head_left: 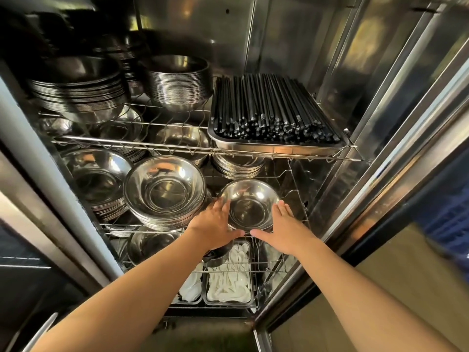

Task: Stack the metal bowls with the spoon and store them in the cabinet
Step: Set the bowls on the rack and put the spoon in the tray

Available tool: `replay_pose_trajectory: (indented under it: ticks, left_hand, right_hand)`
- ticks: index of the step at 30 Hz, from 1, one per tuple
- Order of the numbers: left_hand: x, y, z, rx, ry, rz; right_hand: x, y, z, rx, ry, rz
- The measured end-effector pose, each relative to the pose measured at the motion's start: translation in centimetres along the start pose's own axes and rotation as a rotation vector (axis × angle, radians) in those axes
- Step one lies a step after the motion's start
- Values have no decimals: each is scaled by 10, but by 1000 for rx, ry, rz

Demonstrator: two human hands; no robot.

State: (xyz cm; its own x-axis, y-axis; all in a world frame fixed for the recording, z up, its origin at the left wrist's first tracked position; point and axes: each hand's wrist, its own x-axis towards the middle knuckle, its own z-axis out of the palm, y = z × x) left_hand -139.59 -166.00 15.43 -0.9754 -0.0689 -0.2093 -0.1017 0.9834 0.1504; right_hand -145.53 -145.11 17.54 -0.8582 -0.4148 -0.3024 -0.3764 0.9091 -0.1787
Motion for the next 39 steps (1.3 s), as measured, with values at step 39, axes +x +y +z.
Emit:
replay_pose_trajectory:
  ticks: [39]
  left_hand:
    - [-38, -1, -18, -39, 112, 1]
  right_hand:
    - [-12, -14, -5, 29, 105, -118]
